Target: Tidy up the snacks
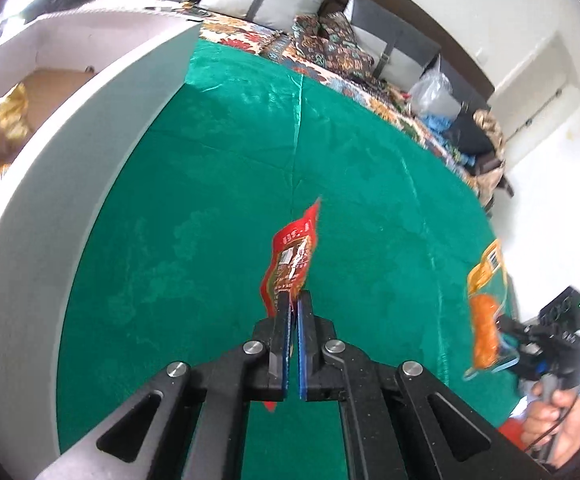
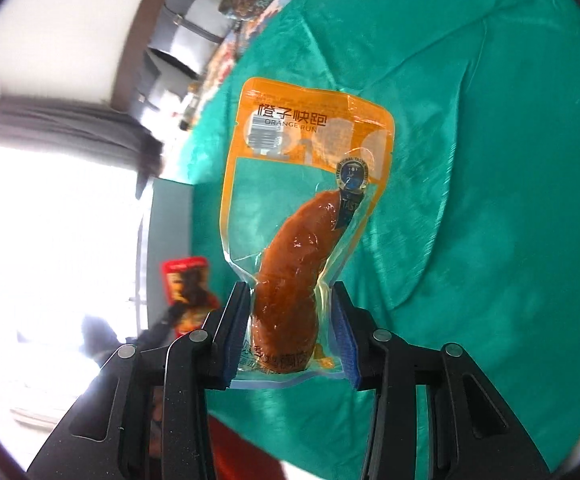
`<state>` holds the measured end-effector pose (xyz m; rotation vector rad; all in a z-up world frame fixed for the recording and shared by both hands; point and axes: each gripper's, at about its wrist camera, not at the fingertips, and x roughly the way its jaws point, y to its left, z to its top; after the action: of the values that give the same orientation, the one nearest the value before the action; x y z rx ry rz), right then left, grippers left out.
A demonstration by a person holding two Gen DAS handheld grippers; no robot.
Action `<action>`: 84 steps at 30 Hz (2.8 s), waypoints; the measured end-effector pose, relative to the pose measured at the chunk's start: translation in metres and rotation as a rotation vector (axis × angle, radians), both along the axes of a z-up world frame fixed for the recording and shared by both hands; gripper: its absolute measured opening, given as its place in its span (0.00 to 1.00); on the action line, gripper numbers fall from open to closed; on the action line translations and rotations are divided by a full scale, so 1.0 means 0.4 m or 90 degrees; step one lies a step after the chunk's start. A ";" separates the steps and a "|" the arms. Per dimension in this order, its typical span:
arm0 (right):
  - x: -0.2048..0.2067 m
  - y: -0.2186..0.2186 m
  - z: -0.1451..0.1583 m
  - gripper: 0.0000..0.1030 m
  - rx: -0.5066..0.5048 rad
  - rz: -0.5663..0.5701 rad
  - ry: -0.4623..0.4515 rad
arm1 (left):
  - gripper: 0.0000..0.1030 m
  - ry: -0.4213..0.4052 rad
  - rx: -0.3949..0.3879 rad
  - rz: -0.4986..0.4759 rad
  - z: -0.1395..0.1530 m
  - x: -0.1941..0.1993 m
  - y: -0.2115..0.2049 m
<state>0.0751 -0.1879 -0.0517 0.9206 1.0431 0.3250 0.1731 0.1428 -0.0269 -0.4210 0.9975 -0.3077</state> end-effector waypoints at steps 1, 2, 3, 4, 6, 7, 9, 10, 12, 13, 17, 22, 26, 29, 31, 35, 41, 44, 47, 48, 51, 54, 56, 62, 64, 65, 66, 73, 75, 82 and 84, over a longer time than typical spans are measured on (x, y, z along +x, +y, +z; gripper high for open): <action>-0.006 0.001 0.002 0.41 0.006 0.003 -0.006 | 0.01 0.000 -0.012 0.004 0.001 -0.005 0.005; -0.008 0.011 0.004 0.41 0.000 0.004 -0.009 | 0.01 -0.003 -0.025 0.005 0.008 -0.010 0.014; -0.012 0.013 0.008 0.41 -0.003 0.004 -0.011 | 0.01 -0.004 -0.033 0.005 0.010 -0.014 0.016; -0.015 0.016 0.013 0.41 0.003 0.004 -0.014 | 0.01 -0.006 -0.039 0.007 0.012 -0.018 0.016; -0.011 0.025 0.023 0.41 0.014 0.006 -0.020 | 0.01 -0.010 -0.053 0.008 0.017 -0.028 0.018; 0.010 0.041 0.031 0.41 0.017 0.008 -0.023 | 0.01 -0.012 -0.058 0.009 0.018 -0.030 0.019; 0.017 0.049 0.041 0.41 0.029 0.011 -0.032 | 0.00 -0.012 -0.066 0.012 0.019 -0.035 0.025; 0.018 0.052 0.044 0.41 0.033 0.012 -0.035 | 0.00 -0.011 -0.074 0.015 0.019 -0.038 0.029; 0.025 0.064 0.054 0.41 0.033 0.016 -0.040 | 0.00 -0.013 -0.105 0.026 0.025 -0.045 0.047; 0.025 0.073 0.061 0.41 0.034 0.021 -0.044 | 0.00 -0.018 -0.119 0.032 0.033 -0.050 0.057; 0.040 0.115 0.090 0.41 0.037 0.048 -0.061 | 0.00 -0.051 -0.184 0.061 0.088 -0.071 0.113; 0.073 0.213 0.159 0.41 0.055 0.093 -0.089 | 0.00 -0.116 -0.225 0.111 0.196 -0.115 0.241; 0.117 0.375 0.234 0.41 0.071 0.168 -0.117 | 0.00 -0.151 -0.193 0.170 0.268 -0.161 0.407; 0.151 0.550 0.287 0.41 0.083 0.247 -0.135 | 0.00 -0.144 -0.114 0.220 0.278 -0.188 0.517; 0.166 0.693 0.315 0.41 0.077 0.306 -0.144 | 0.00 -0.127 -0.066 0.250 0.264 -0.204 0.580; 0.187 0.947 0.325 0.43 0.019 0.401 -0.159 | 0.06 -0.073 0.040 0.290 0.205 -0.214 0.650; 0.216 1.161 0.233 0.70 -0.097 0.444 -0.114 | 0.93 -0.075 0.187 0.341 0.173 -0.279 0.646; 0.221 1.152 0.246 0.70 -0.116 0.429 -0.138 | 0.96 -0.095 0.284 0.348 0.201 -0.300 0.614; 0.220 1.119 0.280 0.70 -0.202 0.413 -0.182 | 1.00 -0.121 0.435 0.360 0.231 -0.320 0.555; 0.218 1.105 0.289 0.70 -0.231 0.409 -0.195 | 1.00 -0.121 0.474 0.369 0.237 -0.323 0.542; 0.190 1.081 0.302 0.70 -0.315 0.405 -0.233 | 1.00 -0.099 0.517 0.417 0.253 -0.335 0.522; 0.157 1.086 0.293 0.70 -0.379 0.408 -0.259 | 1.00 -0.106 0.446 0.436 0.259 -0.360 0.526; 0.130 1.094 0.285 0.71 -0.408 0.415 -0.273 | 1.00 -0.095 0.401 0.446 0.258 -0.375 0.528; 0.076 1.133 0.296 0.74 -0.488 0.426 -0.310 | 1.00 -0.066 0.403 0.434 0.252 -0.373 0.525; 0.065 1.148 0.302 0.74 -0.497 0.432 -0.319 | 1.00 -0.062 0.412 0.431 0.252 -0.376 0.525; 0.058 1.152 0.305 0.74 -0.498 0.434 -0.321 | 1.00 -0.063 0.420 0.430 0.252 -0.377 0.524; 0.055 1.157 0.307 0.74 -0.501 0.436 -0.323 | 1.00 -0.064 0.429 0.429 0.253 -0.378 0.521; 0.038 1.183 0.312 0.74 -0.520 0.440 -0.339 | 1.00 -0.070 0.409 0.404 0.260 -0.389 0.520; 0.037 1.187 0.313 0.74 -0.523 0.441 -0.339 | 1.00 -0.066 0.404 0.407 0.257 -0.390 0.524; 0.035 1.194 0.314 0.74 -0.529 0.440 -0.340 | 1.00 -0.050 0.391 0.414 0.247 -0.396 0.541; 0.031 1.198 0.318 0.74 -0.533 0.439 -0.345 | 1.00 -0.043 0.384 0.412 0.246 -0.396 0.545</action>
<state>0.0877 0.2911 0.0753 -0.3010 0.8308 0.6023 0.0147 0.3609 0.0716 -0.1596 0.7893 0.5511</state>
